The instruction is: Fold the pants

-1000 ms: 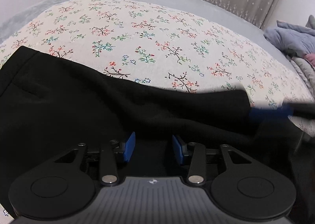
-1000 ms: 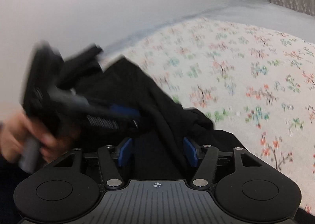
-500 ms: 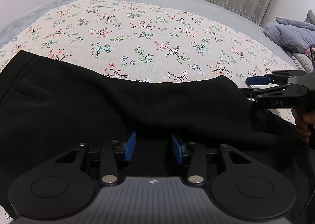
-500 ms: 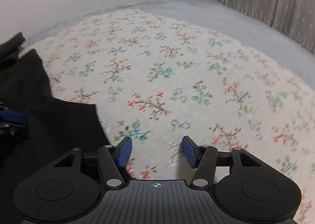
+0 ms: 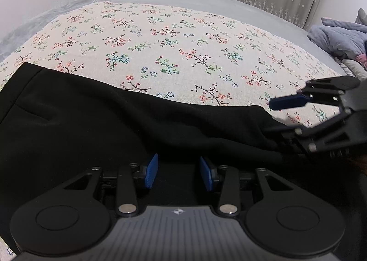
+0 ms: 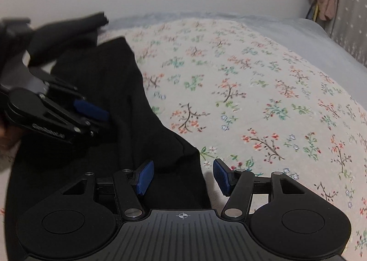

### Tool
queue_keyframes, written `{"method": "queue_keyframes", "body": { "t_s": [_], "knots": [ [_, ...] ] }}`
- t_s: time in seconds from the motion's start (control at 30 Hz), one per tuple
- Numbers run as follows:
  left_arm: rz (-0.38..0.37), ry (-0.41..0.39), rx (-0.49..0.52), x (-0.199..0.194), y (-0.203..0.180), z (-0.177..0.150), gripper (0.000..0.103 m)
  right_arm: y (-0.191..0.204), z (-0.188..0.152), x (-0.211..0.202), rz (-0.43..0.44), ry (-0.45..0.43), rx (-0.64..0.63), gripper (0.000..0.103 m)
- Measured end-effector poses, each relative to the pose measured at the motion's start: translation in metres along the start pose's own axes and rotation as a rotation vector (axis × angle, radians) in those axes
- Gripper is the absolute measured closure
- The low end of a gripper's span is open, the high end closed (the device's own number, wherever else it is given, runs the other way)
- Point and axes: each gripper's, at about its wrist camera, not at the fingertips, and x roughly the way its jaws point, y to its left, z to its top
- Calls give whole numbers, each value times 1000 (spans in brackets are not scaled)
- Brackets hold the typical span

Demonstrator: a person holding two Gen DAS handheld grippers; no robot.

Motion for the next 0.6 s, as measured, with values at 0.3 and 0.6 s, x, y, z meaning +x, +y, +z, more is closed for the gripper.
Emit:
{"method": "queue_keyframes", "body": {
  "t_s": [0.3, 0.6],
  "knots": [
    [-4, -2, 5, 0, -1, -1, 46, -50, -7, -6, 34, -90, 254, 46],
    [5, -1, 8, 0, -3, 0, 46, -41, -14, 4, -127, 21, 110, 45]
  ]
}}
